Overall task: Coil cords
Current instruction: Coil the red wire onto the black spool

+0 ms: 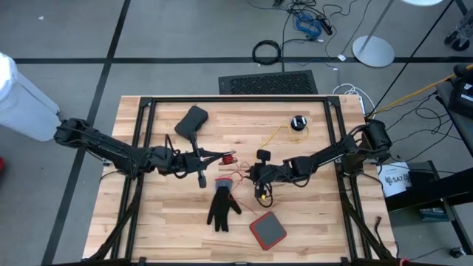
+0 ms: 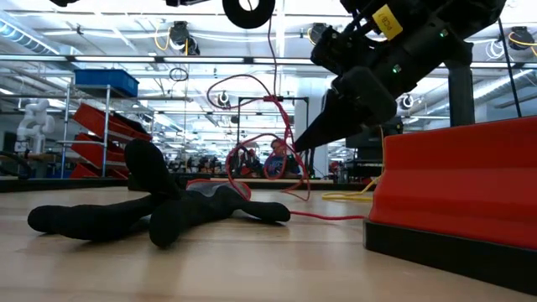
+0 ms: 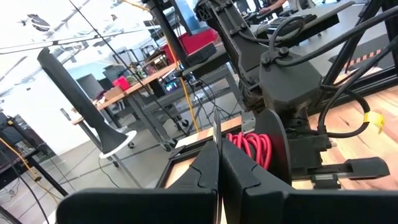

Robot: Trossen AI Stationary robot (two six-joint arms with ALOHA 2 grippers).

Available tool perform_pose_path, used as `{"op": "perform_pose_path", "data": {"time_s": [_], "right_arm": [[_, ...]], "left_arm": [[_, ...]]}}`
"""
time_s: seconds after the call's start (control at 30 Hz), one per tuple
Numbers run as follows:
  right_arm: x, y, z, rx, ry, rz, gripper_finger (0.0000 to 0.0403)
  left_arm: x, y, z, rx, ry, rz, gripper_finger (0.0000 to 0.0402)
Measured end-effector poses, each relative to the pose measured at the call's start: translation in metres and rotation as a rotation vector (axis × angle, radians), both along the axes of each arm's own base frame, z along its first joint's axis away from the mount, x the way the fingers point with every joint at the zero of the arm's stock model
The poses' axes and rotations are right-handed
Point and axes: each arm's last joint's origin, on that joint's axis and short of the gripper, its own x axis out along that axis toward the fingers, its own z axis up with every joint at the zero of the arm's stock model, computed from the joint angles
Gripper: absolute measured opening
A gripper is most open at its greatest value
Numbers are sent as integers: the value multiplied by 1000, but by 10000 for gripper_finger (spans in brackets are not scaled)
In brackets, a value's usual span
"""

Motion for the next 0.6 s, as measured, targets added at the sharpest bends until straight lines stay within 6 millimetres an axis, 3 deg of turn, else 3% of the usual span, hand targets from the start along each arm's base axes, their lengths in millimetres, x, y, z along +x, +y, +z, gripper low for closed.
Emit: {"op": "perform_pose_path", "data": {"time_s": [0.6], "right_arm": [[-8, 1, -9, 22, 111, -31, 68]], "left_arm": [[0, 0, -3, -17, 24, -17, 0]]}}
